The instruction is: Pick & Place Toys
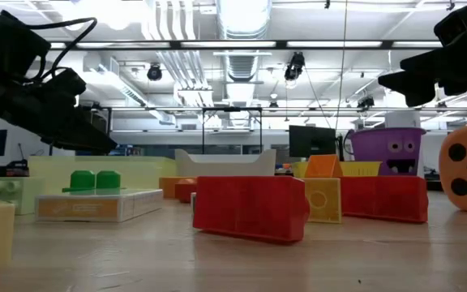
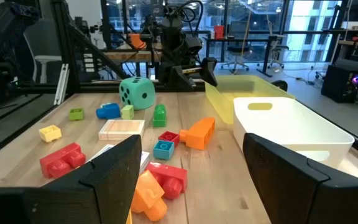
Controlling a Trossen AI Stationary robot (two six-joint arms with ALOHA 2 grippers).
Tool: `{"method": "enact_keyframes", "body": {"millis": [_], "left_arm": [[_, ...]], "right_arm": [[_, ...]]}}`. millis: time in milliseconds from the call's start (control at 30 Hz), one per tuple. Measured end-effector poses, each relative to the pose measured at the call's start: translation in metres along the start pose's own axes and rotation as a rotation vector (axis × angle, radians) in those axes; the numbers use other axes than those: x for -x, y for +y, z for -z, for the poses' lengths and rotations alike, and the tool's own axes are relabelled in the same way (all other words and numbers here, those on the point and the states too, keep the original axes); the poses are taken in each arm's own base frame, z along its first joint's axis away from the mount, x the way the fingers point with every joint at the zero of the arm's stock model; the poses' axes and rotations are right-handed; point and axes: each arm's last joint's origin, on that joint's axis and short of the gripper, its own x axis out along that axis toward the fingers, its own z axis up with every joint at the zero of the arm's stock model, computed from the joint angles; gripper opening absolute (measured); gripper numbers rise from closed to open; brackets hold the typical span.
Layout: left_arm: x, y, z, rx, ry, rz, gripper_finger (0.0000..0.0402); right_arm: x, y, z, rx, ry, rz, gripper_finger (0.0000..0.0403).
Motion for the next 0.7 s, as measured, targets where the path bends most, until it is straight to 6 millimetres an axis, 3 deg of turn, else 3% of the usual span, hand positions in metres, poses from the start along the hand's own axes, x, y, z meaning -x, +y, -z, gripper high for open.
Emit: {"method": "enact_keyframes", "body": {"millis": [300,567,700], "left_arm": [[0.0,0.0,-0.0001,0.023,-0.001,0.001,0.0398],[0.0,-0.0006,-0.0021,0.596,-0.017,0.012,0.0398],[0.0,-0.0007,-0.0018,0.703,-0.012,0.016,0.0398]], "right_arm": [[0.0,0.0,0.0,0.0,0.0,0.0,0.028],[0.0,0.0,0.0001,0.004,0.0,0.0,0.028],[0.0,-0.0011,-0.0006,0.221,-0.004,0.035,0.028]]}}
